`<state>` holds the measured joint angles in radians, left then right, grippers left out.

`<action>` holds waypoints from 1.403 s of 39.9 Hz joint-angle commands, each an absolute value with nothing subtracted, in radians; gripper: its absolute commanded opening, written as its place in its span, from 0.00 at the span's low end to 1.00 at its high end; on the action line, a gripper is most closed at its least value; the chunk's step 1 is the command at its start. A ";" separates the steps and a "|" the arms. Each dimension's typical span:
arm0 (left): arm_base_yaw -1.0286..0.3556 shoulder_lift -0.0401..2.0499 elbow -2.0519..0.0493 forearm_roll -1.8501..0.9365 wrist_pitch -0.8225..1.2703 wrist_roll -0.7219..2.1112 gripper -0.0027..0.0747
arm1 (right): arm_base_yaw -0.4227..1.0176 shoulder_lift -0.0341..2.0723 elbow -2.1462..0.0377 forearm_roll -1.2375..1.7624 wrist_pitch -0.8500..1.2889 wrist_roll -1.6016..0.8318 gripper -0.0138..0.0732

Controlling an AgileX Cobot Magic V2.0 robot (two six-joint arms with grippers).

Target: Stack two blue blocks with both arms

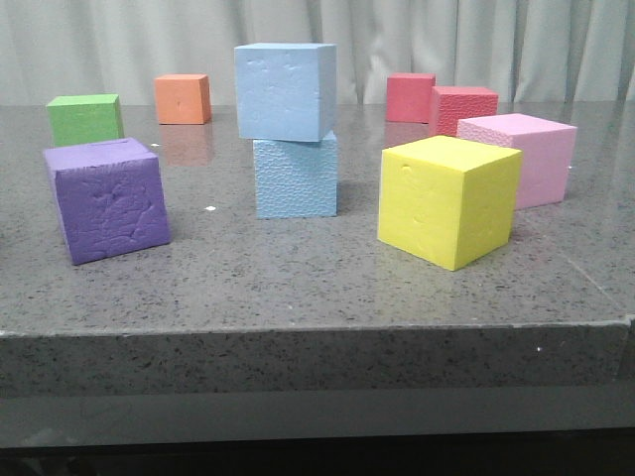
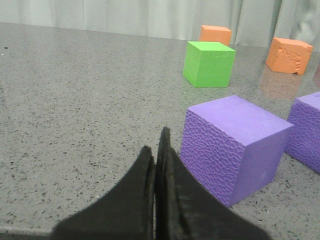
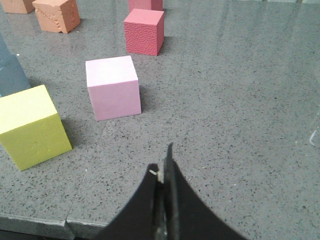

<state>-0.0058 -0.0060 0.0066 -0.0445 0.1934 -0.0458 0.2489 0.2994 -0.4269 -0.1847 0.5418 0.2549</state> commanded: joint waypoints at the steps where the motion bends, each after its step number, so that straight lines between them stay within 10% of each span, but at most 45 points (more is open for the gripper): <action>1: -0.004 -0.023 0.008 -0.052 0.105 -0.046 0.01 | 0.244 0.306 -0.452 -0.210 0.470 0.247 0.08; 56: -0.004 -0.022 0.008 -0.052 0.105 -0.046 0.01 | 0.037 -0.028 0.022 0.097 0.157 -0.020 0.08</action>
